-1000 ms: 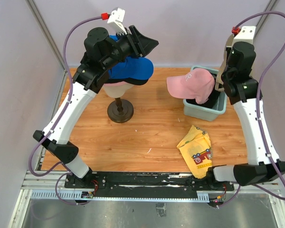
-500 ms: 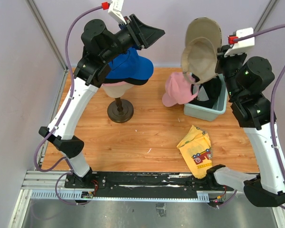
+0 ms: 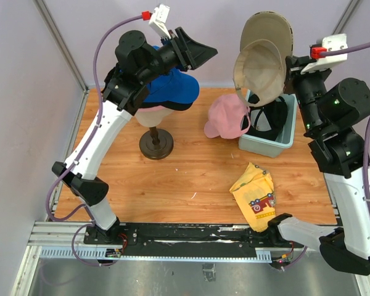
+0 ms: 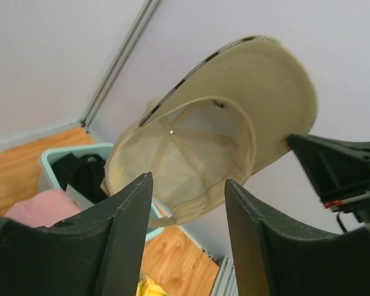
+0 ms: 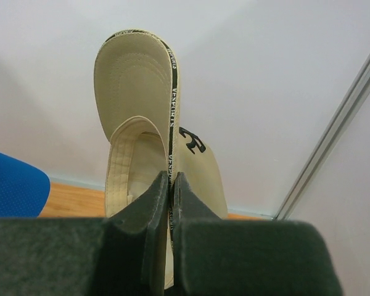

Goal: Stack the hats
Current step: Pick up the hat from the bin, then stack the hat on the hat.

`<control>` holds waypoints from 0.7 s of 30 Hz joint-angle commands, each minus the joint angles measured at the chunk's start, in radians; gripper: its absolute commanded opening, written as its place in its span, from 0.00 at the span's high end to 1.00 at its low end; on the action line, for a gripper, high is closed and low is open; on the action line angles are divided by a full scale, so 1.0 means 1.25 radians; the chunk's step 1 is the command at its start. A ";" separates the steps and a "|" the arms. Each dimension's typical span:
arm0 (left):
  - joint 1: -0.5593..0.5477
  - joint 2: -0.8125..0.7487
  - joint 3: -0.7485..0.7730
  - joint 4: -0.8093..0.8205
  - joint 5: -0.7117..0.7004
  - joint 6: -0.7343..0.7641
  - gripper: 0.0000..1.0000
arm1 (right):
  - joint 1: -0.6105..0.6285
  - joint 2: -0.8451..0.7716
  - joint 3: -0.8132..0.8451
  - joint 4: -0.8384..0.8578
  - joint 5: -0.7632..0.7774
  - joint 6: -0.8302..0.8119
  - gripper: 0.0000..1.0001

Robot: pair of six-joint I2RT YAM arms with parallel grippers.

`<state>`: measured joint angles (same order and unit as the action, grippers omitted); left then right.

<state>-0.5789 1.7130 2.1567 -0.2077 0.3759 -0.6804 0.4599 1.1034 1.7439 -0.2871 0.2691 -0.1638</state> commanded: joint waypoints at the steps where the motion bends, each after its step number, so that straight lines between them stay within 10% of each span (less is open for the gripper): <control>1: -0.007 -0.044 -0.055 0.039 -0.003 0.028 0.44 | 0.013 -0.019 0.041 0.058 -0.023 0.064 0.99; 21: -0.007 -0.067 -0.103 0.088 0.026 0.060 0.36 | 0.012 0.008 0.118 0.115 -0.226 0.362 1.00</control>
<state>-0.5793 1.6604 2.0338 -0.1268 0.3958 -0.6323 0.4599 1.1130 1.8580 -0.2386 0.0589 0.1738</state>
